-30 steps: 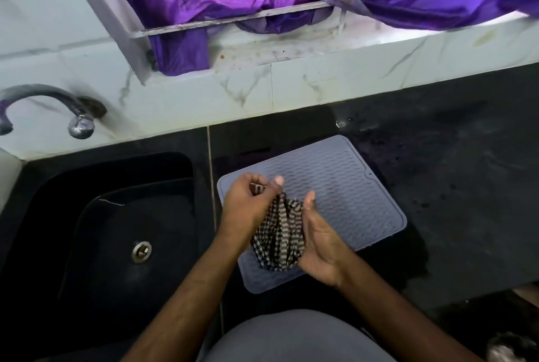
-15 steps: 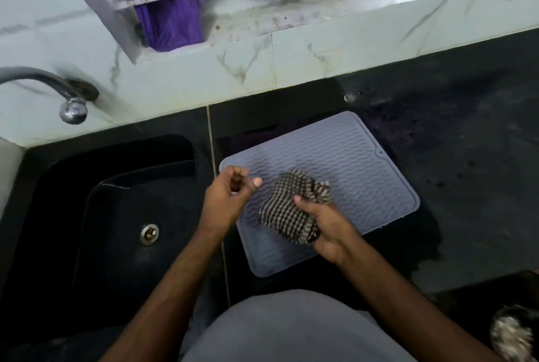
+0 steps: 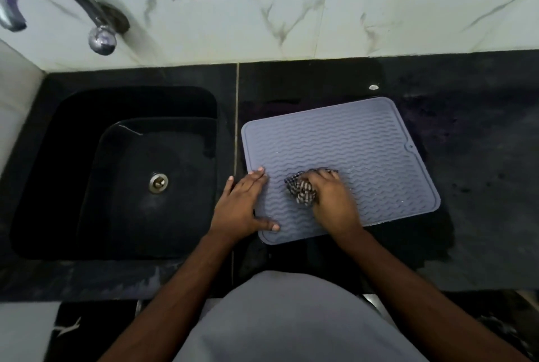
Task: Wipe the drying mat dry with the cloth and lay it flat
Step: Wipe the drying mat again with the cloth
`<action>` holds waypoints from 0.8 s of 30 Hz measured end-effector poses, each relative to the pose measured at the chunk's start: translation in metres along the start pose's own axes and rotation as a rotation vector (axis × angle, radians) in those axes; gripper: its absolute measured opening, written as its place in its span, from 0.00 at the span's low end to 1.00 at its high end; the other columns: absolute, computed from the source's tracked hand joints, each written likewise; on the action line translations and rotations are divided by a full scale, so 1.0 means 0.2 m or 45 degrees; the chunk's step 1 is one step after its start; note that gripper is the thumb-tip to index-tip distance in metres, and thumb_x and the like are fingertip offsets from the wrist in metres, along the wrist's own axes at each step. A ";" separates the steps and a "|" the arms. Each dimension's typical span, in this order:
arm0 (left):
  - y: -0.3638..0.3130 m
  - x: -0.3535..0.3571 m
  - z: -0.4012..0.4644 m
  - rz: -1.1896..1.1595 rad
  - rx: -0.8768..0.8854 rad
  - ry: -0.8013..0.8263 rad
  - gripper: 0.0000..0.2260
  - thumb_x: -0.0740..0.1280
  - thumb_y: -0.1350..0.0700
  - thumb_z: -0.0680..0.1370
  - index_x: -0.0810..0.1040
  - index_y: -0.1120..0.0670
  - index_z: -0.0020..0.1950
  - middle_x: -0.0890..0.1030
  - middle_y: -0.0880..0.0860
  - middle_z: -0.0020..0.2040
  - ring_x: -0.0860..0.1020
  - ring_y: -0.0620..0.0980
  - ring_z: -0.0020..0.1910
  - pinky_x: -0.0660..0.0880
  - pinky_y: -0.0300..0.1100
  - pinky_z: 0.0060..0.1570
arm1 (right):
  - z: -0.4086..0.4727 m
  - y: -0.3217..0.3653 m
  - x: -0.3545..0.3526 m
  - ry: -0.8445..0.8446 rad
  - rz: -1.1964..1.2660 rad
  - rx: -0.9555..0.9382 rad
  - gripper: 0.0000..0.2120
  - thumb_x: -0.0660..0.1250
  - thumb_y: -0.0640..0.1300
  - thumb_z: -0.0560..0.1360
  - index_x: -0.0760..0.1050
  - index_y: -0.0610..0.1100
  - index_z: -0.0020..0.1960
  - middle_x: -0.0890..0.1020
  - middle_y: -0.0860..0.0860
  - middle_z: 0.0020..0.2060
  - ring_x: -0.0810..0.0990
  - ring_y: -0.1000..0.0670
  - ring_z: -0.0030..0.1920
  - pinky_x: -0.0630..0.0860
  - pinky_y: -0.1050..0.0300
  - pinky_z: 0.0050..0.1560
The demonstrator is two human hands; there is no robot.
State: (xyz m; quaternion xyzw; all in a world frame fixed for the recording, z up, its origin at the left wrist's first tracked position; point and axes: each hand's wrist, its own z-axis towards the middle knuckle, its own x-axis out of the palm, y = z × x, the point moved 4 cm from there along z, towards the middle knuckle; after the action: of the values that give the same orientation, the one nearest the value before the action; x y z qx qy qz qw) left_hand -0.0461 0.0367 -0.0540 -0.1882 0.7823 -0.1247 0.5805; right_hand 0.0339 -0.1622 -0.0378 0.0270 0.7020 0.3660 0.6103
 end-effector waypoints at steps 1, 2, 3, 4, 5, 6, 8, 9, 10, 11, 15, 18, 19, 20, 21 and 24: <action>0.00 0.00 0.00 0.004 -0.001 -0.010 0.56 0.71 0.25 0.63 0.53 0.48 0.83 0.52 0.43 0.82 0.49 0.40 0.80 0.38 0.53 0.79 | 0.02 0.03 0.00 0.008 0.067 0.016 0.28 0.68 0.30 0.64 0.78 0.46 0.62 0.80 0.47 0.55 0.76 0.41 0.57 0.76 0.46 0.58; 0.00 0.00 0.00 0.010 -0.004 -0.019 0.56 0.71 0.25 0.63 0.52 0.48 0.83 0.51 0.43 0.82 0.49 0.40 0.80 0.40 0.54 0.79 | 0.02 0.07 0.03 0.046 0.118 -0.005 0.30 0.68 0.30 0.64 0.77 0.45 0.65 0.80 0.46 0.57 0.75 0.41 0.59 0.75 0.46 0.60; -0.01 0.00 -0.01 0.020 -0.006 -0.017 0.57 0.70 0.25 0.63 0.50 0.48 0.83 0.51 0.43 0.82 0.49 0.40 0.80 0.42 0.55 0.79 | 0.02 0.13 0.06 0.114 0.155 -0.054 0.31 0.68 0.31 0.64 0.76 0.44 0.67 0.78 0.46 0.58 0.75 0.41 0.60 0.75 0.45 0.62; -0.01 0.00 -0.01 0.037 -0.009 -0.007 0.58 0.70 0.25 0.63 0.49 0.49 0.83 0.51 0.43 0.83 0.49 0.40 0.80 0.42 0.54 0.79 | 0.02 0.17 0.11 0.206 0.152 -0.111 0.33 0.70 0.33 0.65 0.74 0.44 0.69 0.76 0.45 0.61 0.74 0.41 0.62 0.74 0.45 0.63; -0.02 0.00 -0.01 0.055 -0.014 0.001 0.58 0.70 0.25 0.63 0.48 0.49 0.83 0.51 0.44 0.83 0.49 0.41 0.80 0.43 0.54 0.80 | 0.01 0.20 0.16 0.308 0.076 -0.161 0.35 0.72 0.37 0.65 0.72 0.43 0.72 0.74 0.44 0.65 0.73 0.40 0.64 0.73 0.44 0.64; -0.02 -0.01 -0.01 0.065 -0.025 0.007 0.58 0.70 0.25 0.63 0.49 0.49 0.83 0.50 0.44 0.83 0.49 0.41 0.81 0.43 0.53 0.80 | 0.00 0.21 0.22 0.397 -0.047 -0.186 0.37 0.74 0.41 0.65 0.70 0.43 0.74 0.72 0.44 0.68 0.71 0.40 0.65 0.72 0.44 0.64; -0.04 -0.02 -0.01 0.071 -0.058 0.026 0.57 0.72 0.27 0.63 0.49 0.49 0.83 0.49 0.44 0.83 0.48 0.42 0.81 0.43 0.54 0.79 | 0.01 0.19 0.27 0.427 -0.217 -0.216 0.38 0.76 0.44 0.66 0.69 0.45 0.74 0.71 0.45 0.70 0.71 0.40 0.64 0.71 0.45 0.61; -0.06 -0.02 -0.01 0.073 -0.082 0.039 0.57 0.73 0.29 0.64 0.49 0.48 0.83 0.49 0.44 0.83 0.48 0.42 0.81 0.44 0.54 0.79 | 0.02 0.18 0.27 0.374 -0.240 -0.250 0.35 0.74 0.44 0.68 0.71 0.46 0.73 0.72 0.47 0.69 0.73 0.40 0.61 0.73 0.45 0.60; -0.07 -0.03 -0.01 0.078 -0.111 0.049 0.56 0.75 0.31 0.64 0.48 0.48 0.83 0.48 0.44 0.83 0.47 0.42 0.81 0.44 0.55 0.79 | 0.03 0.16 0.26 0.317 -0.275 -0.292 0.29 0.72 0.44 0.71 0.73 0.48 0.72 0.74 0.48 0.67 0.74 0.41 0.58 0.75 0.46 0.58; -0.09 -0.03 0.00 0.086 -0.141 0.060 0.56 0.76 0.34 0.65 0.48 0.48 0.83 0.48 0.44 0.83 0.47 0.42 0.81 0.44 0.54 0.79 | 0.03 0.14 0.24 0.265 -0.328 -0.330 0.24 0.68 0.44 0.74 0.74 0.50 0.71 0.75 0.51 0.66 0.74 0.42 0.55 0.76 0.47 0.56; -0.15 -0.03 0.02 0.148 -0.239 0.125 0.56 0.78 0.40 0.67 0.44 0.48 0.83 0.43 0.44 0.83 0.45 0.44 0.81 0.51 0.52 0.79 | -0.01 -0.04 0.11 0.059 -0.461 -0.350 0.22 0.54 0.47 0.78 0.79 0.55 0.66 0.79 0.57 0.61 0.74 0.44 0.48 0.75 0.49 0.47; -0.20 -0.03 0.04 0.239 -0.297 0.166 0.58 0.79 0.41 0.66 0.44 0.51 0.83 0.43 0.47 0.83 0.47 0.47 0.82 0.60 0.50 0.75 | -0.03 -0.23 -0.01 -0.062 -0.555 -0.280 0.19 0.57 0.46 0.79 0.80 0.57 0.64 0.81 0.58 0.60 0.75 0.44 0.48 0.71 0.51 0.47; -0.21 -0.03 0.05 0.288 -0.308 0.185 0.58 0.80 0.41 0.66 0.45 0.53 0.83 0.43 0.48 0.83 0.49 0.48 0.81 0.62 0.50 0.74 | -0.04 -0.29 -0.06 -0.093 -0.615 -0.245 0.18 0.58 0.47 0.79 0.80 0.57 0.64 0.81 0.58 0.59 0.75 0.44 0.48 0.69 0.51 0.48; -0.23 -0.03 0.06 0.337 -0.315 0.197 0.58 0.80 0.41 0.65 0.45 0.54 0.82 0.45 0.50 0.83 0.52 0.50 0.81 0.63 0.50 0.73 | -0.04 -0.35 -0.11 -0.124 -0.679 -0.221 0.18 0.59 0.47 0.79 0.79 0.57 0.64 0.82 0.58 0.59 0.76 0.44 0.48 0.67 0.51 0.47; -0.24 -0.04 0.07 0.377 -0.316 0.191 0.59 0.81 0.40 0.64 0.47 0.55 0.82 0.48 0.52 0.83 0.55 0.52 0.80 0.65 0.50 0.72 | -0.04 -0.40 -0.15 -0.156 -0.739 -0.205 0.18 0.59 0.46 0.79 0.79 0.56 0.64 0.82 0.57 0.59 0.76 0.44 0.49 0.67 0.50 0.47; -0.27 -0.07 0.09 0.425 -0.330 0.161 0.59 0.83 0.41 0.60 0.52 0.57 0.80 0.56 0.54 0.79 0.63 0.55 0.75 0.68 0.50 0.69 | -0.04 -0.55 -0.25 -0.180 -0.839 -0.140 0.18 0.57 0.46 0.80 0.78 0.53 0.65 0.81 0.55 0.60 0.75 0.44 0.51 0.66 0.49 0.48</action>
State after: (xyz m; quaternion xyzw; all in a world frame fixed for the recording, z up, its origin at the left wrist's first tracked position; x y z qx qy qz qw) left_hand -0.0174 -0.0064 -0.0254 -0.1210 0.8470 0.0632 0.5137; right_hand 0.0844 -0.2698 -0.0561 -0.2088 0.6081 0.1837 0.7435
